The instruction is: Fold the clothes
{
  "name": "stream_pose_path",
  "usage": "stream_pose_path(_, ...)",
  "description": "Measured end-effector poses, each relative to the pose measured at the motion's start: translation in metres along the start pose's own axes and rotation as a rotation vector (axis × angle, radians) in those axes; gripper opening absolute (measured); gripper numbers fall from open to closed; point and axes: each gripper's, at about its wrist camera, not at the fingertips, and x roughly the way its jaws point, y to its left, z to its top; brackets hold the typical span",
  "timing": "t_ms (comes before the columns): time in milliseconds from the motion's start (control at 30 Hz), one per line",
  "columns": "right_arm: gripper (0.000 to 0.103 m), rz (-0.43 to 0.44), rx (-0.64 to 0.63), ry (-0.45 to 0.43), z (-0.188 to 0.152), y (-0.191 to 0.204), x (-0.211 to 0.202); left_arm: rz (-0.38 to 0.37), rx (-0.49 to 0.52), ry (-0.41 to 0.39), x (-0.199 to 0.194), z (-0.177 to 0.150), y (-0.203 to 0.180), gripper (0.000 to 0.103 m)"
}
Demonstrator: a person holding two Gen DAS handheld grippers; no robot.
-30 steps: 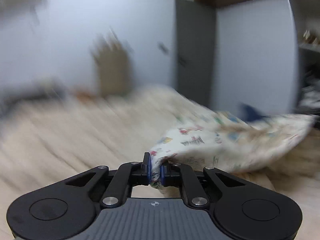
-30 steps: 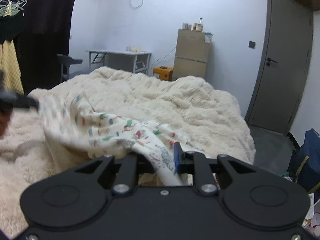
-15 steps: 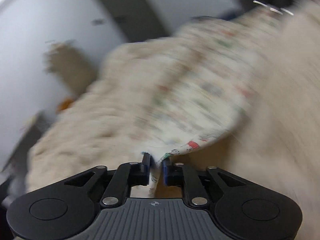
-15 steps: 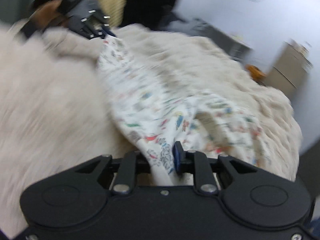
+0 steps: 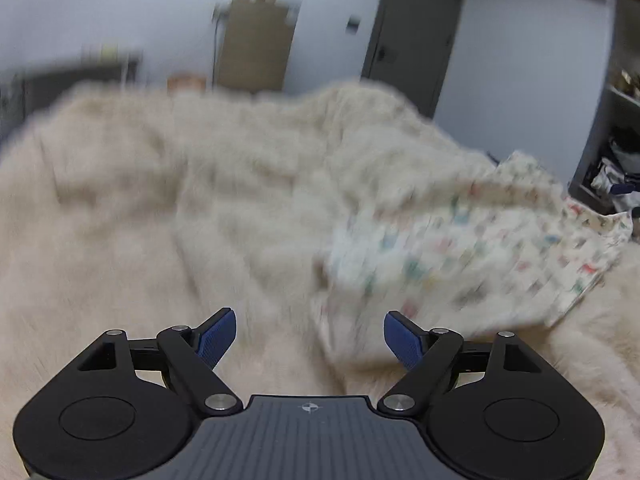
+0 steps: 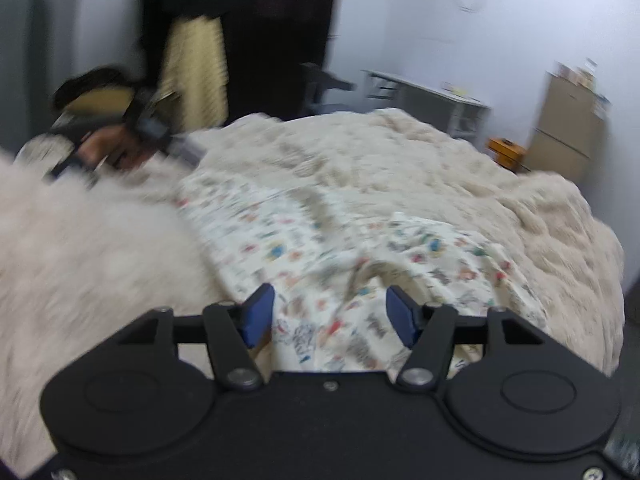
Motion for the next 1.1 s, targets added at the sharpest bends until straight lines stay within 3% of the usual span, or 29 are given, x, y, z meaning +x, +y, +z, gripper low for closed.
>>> stream_pose_path(67, 0.06, -0.014, 0.046, 0.005, 0.002, -0.005, 0.008, -0.071, -0.081, 0.034, 0.024, -0.009, 0.011, 0.077)
stream_pose_path(167, 0.06, 0.051, 0.108, -0.046, 0.003, -0.014, 0.003, -0.185, -0.156, -0.011, 0.044, -0.014, 0.016, 0.08)
stream_pose_path(300, 0.06, 0.121, 0.187, -0.112, 0.001, -0.027, -0.013, -0.191, -0.068, 0.022, 0.071, -0.013, 0.001, 0.084)
stream_pose_path(400, 0.06, 0.102, 0.21, -0.11, 0.0, -0.032, -0.01, -0.174, -0.055, -0.056, 0.082, -0.003, -0.008, 0.082)
stream_pose_path(433, 0.06, 0.097, 0.217, -0.105, 0.0, -0.033, -0.009, -0.126, -0.03, -0.094, 0.081, 0.004, -0.014, 0.059)
stream_pose_path(467, 0.06, 0.093, 0.222, -0.098, -0.001, -0.033, -0.006, -0.07, 0.008, -0.108, 0.078, 0.011, -0.019, 0.028)
stream_pose_path(500, 0.06, 0.09, 0.225, -0.09, -0.001, -0.032, -0.002, -0.014, 0.047, -0.121, 0.075, 0.019, -0.024, 0.02)
stream_pose_path(567, 0.06, 0.079, 0.227, -0.075, -0.001, -0.031, 0.004, 0.12, 0.131, -0.162, 0.065, 0.037, -0.035, 0.017)
stream_pose_path(600, 0.06, 0.07, 0.224, -0.068, -0.001, -0.03, 0.007, 0.231, 0.191, -0.209, 0.052, 0.051, -0.043, 0.017)
stream_pose_path(667, 0.06, 0.061, 0.223, -0.067, -0.001, -0.026, 0.007, 0.371, 0.256, -0.284, 0.031, 0.069, -0.053, 0.017)
stream_pose_path(700, 0.06, 0.059, 0.224, -0.069, 0.0, -0.025, 0.007, 0.486, 0.302, -0.352, 0.013, 0.083, -0.063, 0.018)
stream_pose_path(733, 0.06, 0.059, 0.225, -0.07, 0.0, -0.024, 0.007, 0.596, 0.348, -0.413, -0.002, 0.093, -0.074, 0.022)
stream_pose_path(767, 0.06, 0.059, 0.224, -0.071, 0.001, -0.024, 0.007, 0.708, 0.402, -0.463, -0.018, 0.104, -0.085, 0.033)
stream_pose_path(800, 0.06, 0.059, 0.223, -0.071, 0.001, -0.023, 0.008, 0.809, 0.473, -0.476, -0.032, 0.111, -0.096, 0.039)
stream_pose_path(833, 0.06, 0.059, 0.221, -0.069, 0.001, -0.023, 0.009, 0.862, 0.524, -0.464, -0.037, 0.113, -0.102, 0.052)
stream_pose_path(867, 0.06, 0.058, 0.214, -0.065, 0.001, -0.023, 0.011, 0.887, 0.556, -0.427, -0.038, 0.11, -0.102, 0.055)
stream_pose_path(933, 0.06, 0.049, 0.201, -0.052, 0.0, -0.02, 0.013, 0.915, 0.598, -0.281, -0.037, 0.096, -0.093, 0.054)
stream_pose_path(1000, 0.06, 0.044, 0.191, -0.042, 0.0, -0.019, 0.015, 0.86, 0.521, -0.071, -0.034, 0.066, -0.059, 0.054)
stream_pose_path(1033, 0.06, 0.042, 0.189, -0.04, 0.001, -0.019, 0.016, 0.812, 0.421, 0.016, -0.032, 0.047, -0.032, 0.054)
stream_pose_path(1100, 0.06, 0.038, 0.19, -0.038, 0.002, -0.019, 0.017, 0.773, 0.264, 0.109, -0.029, 0.026, 0.003, 0.054)
